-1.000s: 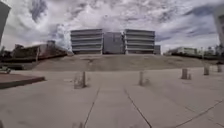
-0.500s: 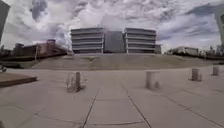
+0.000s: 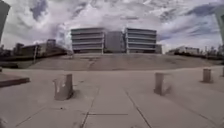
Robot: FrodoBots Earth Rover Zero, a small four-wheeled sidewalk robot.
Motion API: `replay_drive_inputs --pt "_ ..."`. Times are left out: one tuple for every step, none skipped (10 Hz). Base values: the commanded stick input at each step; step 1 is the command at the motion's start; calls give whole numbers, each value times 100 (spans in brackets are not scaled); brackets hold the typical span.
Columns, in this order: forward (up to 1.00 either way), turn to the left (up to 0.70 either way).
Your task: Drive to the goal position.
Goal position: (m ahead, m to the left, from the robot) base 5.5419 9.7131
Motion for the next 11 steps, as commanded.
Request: replay_drive_inputs --pt "100 0" --pt "100 0" --pt "100 0" --pt "100 0" --pt "100 0" --pt "100 0" --pt "100 0" --pt "100 0" --pt "100 0" --pt "100 0" --pt "100 0"
